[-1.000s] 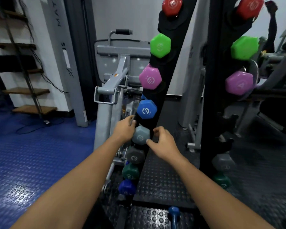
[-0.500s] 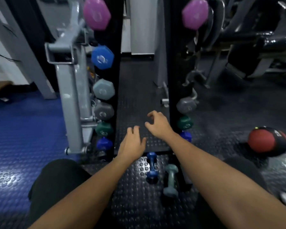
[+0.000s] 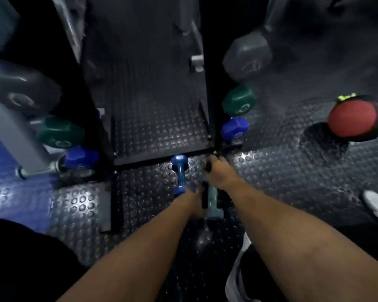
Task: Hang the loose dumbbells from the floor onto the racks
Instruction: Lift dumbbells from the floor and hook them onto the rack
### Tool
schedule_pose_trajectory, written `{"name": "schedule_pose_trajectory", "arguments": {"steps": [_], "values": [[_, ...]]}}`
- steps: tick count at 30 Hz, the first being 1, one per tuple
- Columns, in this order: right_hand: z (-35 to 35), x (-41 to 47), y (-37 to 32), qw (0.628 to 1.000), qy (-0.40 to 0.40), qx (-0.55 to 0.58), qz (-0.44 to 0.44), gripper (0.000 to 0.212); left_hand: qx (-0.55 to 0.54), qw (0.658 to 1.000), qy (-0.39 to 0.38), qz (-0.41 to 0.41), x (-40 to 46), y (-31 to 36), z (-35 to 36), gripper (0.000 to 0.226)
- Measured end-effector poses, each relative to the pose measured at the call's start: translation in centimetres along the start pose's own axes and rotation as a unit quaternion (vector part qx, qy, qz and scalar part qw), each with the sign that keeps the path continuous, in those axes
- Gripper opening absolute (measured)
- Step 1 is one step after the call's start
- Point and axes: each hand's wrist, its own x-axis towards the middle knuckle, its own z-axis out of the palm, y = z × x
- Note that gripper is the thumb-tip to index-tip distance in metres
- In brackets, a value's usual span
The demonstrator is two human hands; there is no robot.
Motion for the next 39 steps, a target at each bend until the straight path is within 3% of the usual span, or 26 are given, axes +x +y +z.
{"name": "schedule_pose_trajectory", "arguments": {"steps": [5,9,12,15,21,27,33,36,39], "values": [[5.4,3.8,4.1,0.997,-0.056,-0.05,0.001,0.051,-0.126,0.984,-0.119,-0.044,5.4,1.4,5.9,0.122],[7.7,6.0,6.0,0.994,-0.086,-0.059,0.022,0.064,-0.31,0.928,-0.15,-0.142,9.5,2.5,8.9,0.127],[8.7,6.8,6.3,0.994,-0.083,-0.016,0.062,0.057,-0.441,0.86,-0.156,-0.205,11.4,2.2,10.8,0.088],[9.3,6.7,6.4,0.995,-0.049,0.005,0.087,0.044,-0.446,0.854,-0.165,-0.209,12.7,1.5,13.0,0.058],[7.6,5.0,5.6,0.994,0.017,0.028,0.108,0.036,-0.359,0.913,0.012,-0.192,8.8,-0.3,8.1,0.034],[5.1,0.8,2.4,0.978,0.07,0.139,0.139,0.028,-0.191,0.964,0.138,-0.121,2.1,-2.8,0.1,0.053],[0.1,-4.7,-3.6,0.957,0.172,0.22,0.072,0.032,-0.18,0.954,0.237,-0.042,-6.2,-3.6,-6.5,0.038],[-2.7,-8.8,-7.0,0.934,0.247,0.254,0.039,0.028,-0.186,0.936,0.299,-0.016,-10.9,-4.4,-8.9,0.052],[-4.8,-11.6,-9.9,0.905,0.316,0.284,-0.001,0.028,-0.215,0.905,0.367,0.019,-14.2,-4.8,-11.6,0.085]]}}
